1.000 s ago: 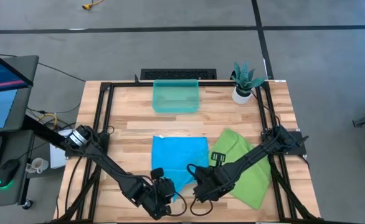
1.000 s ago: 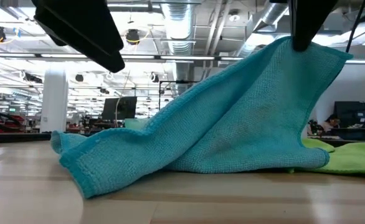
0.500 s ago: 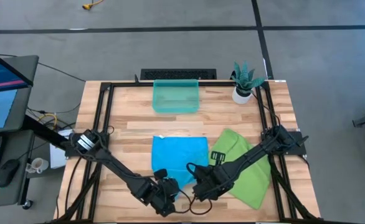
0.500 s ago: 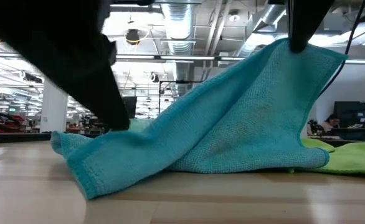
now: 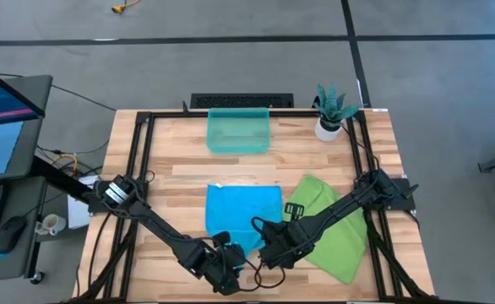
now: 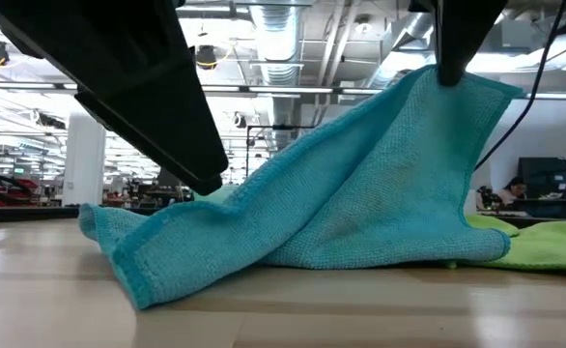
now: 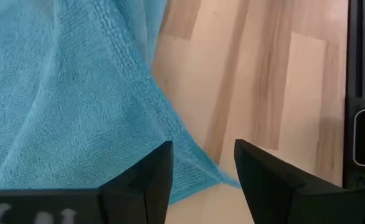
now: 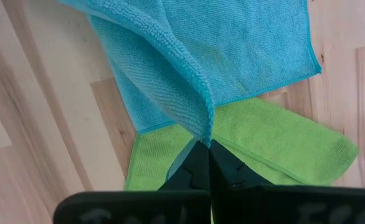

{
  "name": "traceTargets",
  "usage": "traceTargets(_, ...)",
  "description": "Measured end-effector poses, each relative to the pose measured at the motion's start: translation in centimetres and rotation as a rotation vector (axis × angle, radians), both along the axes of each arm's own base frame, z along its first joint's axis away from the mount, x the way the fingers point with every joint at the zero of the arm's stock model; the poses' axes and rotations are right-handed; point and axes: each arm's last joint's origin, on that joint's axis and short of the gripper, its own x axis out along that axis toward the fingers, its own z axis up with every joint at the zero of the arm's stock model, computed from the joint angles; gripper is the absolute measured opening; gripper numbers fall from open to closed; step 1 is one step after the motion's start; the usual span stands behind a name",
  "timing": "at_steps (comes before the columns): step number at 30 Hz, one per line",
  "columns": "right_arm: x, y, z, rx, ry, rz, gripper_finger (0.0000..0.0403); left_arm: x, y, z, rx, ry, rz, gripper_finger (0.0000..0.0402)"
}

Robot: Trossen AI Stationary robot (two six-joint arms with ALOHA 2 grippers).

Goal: Roll microfiber towels into tight, uniform cylinder then place into a basket
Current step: Fold the blue microfiber cloth

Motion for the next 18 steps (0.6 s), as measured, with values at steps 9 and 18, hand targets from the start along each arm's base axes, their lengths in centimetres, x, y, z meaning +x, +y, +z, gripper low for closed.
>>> traceTargets(9, -0.1, 0.0, 0.0, 0.013, 0.018, 0.005, 0.0006, 1.1, 1.3, -1.4, -0.01, 0.07, -0.032, 0.0162)
traceTargets(18, -0.1, -0.2, 0.0, 0.01, 0.025, 0.001, 0.0006, 0.9, 1.3, -1.5, -0.019, 0.102, -0.047, 0.013)
